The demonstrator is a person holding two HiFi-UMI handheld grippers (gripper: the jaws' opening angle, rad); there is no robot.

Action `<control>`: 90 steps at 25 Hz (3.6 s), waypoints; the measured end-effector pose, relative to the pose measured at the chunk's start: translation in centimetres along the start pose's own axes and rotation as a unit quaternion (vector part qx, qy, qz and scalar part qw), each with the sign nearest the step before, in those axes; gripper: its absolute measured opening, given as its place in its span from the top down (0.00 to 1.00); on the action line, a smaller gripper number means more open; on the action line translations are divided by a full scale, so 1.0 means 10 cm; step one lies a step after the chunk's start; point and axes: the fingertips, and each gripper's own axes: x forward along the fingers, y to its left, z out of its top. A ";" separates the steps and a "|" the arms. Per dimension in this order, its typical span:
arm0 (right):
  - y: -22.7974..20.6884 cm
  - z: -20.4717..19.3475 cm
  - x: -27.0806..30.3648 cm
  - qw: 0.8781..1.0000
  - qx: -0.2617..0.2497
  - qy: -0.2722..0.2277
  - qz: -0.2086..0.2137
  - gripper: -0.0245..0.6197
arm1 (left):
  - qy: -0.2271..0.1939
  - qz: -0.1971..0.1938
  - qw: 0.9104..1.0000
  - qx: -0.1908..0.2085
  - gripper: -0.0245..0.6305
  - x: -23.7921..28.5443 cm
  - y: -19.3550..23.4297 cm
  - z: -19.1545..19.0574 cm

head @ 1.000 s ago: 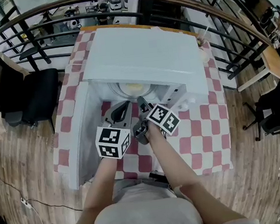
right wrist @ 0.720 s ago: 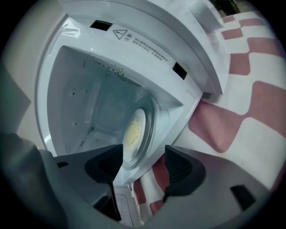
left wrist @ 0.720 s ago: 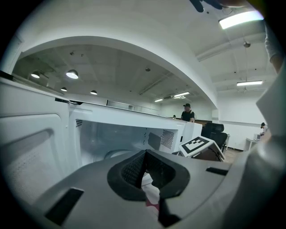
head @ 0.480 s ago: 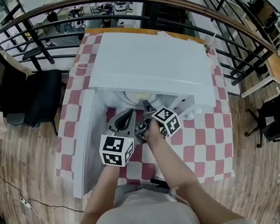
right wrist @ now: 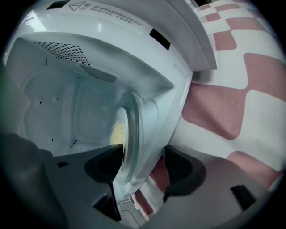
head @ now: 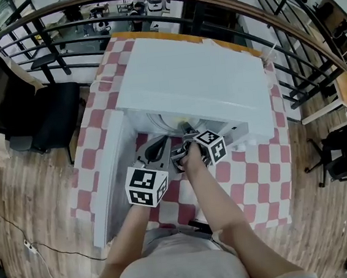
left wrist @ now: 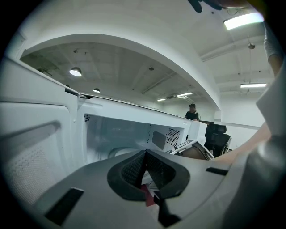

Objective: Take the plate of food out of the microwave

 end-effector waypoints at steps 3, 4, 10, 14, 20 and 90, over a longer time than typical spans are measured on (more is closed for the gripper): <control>-0.01 0.00 -0.01 1.000 0.003 0.002 -0.002 0.50 | 0.001 0.001 1.000 0.000 0.96 -0.01 0.01 -0.01; -0.01 0.00 -0.01 1.000 0.005 0.003 -0.002 0.50 | 0.002 0.001 1.000 0.001 0.96 -0.01 0.01 -0.01; -0.03 -0.02 -0.06 1.000 -0.008 0.014 0.007 0.52 | 0.003 0.012 1.000 0.000 0.96 -0.05 0.09 0.00; -0.03 -0.03 -0.13 1.000 -0.006 0.016 0.014 0.56 | 0.003 0.021 1.000 -0.006 0.96 -0.09 0.15 0.01; 0.00 -0.03 -0.19 1.000 -0.012 0.019 0.021 0.67 | 0.001 0.026 1.000 -0.007 0.96 -0.12 0.18 0.03; 0.23 -0.03 -1.11 0.977 0.010 0.046 0.207 0.91 | -0.032 0.030 0.999 0.004 0.96 -0.50 -0.35 0.04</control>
